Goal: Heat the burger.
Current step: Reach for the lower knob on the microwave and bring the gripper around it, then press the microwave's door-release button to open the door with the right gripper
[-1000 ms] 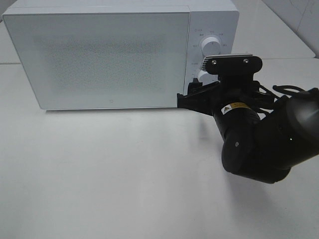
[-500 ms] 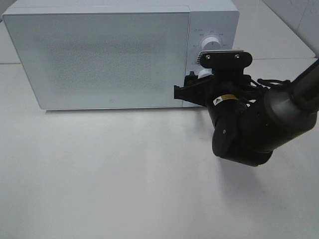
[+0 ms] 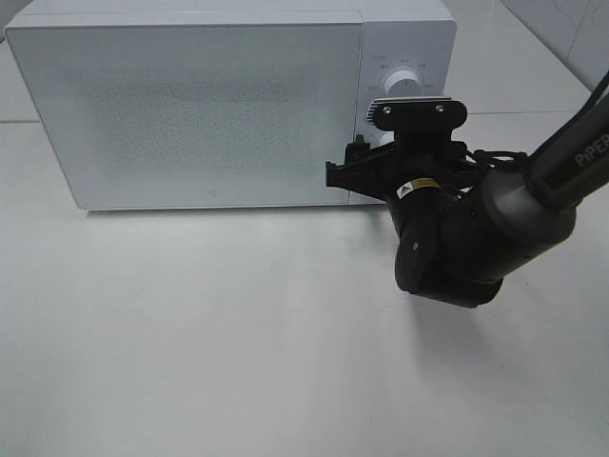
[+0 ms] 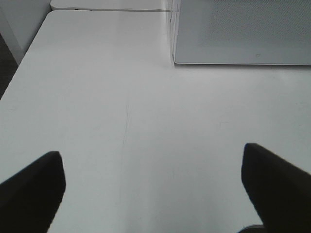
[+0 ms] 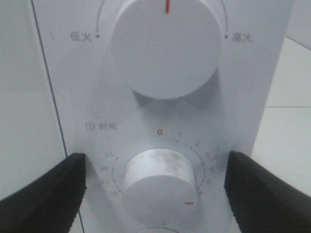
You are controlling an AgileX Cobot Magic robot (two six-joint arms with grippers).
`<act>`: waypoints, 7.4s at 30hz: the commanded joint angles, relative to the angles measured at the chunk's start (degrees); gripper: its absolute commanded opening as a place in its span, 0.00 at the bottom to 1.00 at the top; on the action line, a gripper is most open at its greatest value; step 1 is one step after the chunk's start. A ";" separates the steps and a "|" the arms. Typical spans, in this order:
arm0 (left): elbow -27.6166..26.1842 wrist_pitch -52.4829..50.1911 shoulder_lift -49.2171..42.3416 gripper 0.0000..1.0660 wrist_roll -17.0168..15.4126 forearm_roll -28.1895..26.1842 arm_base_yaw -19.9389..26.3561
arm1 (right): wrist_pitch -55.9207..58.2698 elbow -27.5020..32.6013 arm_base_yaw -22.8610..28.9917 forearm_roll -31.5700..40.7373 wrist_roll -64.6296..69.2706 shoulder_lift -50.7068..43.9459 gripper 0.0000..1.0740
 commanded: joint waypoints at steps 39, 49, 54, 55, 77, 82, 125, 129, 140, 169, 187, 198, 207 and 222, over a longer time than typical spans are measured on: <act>0.11 -0.80 -1.38 0.87 -0.17 0.17 -0.06 | -3.15 -0.97 -0.69 -4.76 16.21 -0.57 0.00; 0.11 -0.80 -1.38 0.87 -0.17 0.17 -0.06 | -3.50 -0.92 -0.69 -7.33 30.60 -0.57 0.00; 0.11 -0.80 -1.38 0.87 -0.17 0.17 -0.06 | -3.50 -0.86 -0.69 -9.51 39.94 -0.57 0.00; 0.11 -0.80 -1.38 0.87 -0.17 0.17 -0.06 | -3.50 -0.86 -0.69 -10.60 44.46 -0.57 0.00; 0.11 -0.80 -1.38 0.87 -0.17 0.17 -0.06 | -4.81 -0.86 -0.69 -12.89 75.11 -0.57 0.00; 0.11 -0.80 -1.38 0.87 -0.17 0.17 -0.06 | -6.88 -0.86 -0.69 -12.83 77.81 -0.57 0.00; 0.11 -0.80 -1.38 0.87 -0.17 0.17 -0.06 | -10.60 -0.86 -0.69 -7.62 109.43 -0.57 0.00; 0.11 -0.80 -1.38 0.87 -0.17 0.17 -0.06 | -10.60 -0.86 -0.69 -7.62 108.98 -0.57 0.01; 0.11 -0.80 -1.38 0.87 -0.17 0.17 -0.06 | -10.37 -0.86 -0.69 -7.10 107.26 -0.57 0.05; 0.11 -0.80 -1.38 0.87 -0.17 0.17 -0.06 | -10.37 -0.69 -0.74 -0.92 95.63 -0.57 0.62; 0.11 -0.80 -1.38 0.87 -0.17 0.17 -0.06 | -2.01 10.83 -0.63 -9.51 90.93 -7.39 0.67; 0.11 -0.80 -1.38 0.87 -0.17 0.17 -0.06 | 13.12 18.96 -0.74 -16.16 74.43 -18.79 0.67; 0.11 -0.80 -1.03 0.87 -0.17 0.17 -0.06 | 34.03 19.02 -0.74 -16.67 46.24 -29.85 0.67; 0.11 -0.80 -1.03 0.87 -0.17 0.17 -0.06 | 77.64 10.66 -5.67 -25.44 15.87 -38.85 0.67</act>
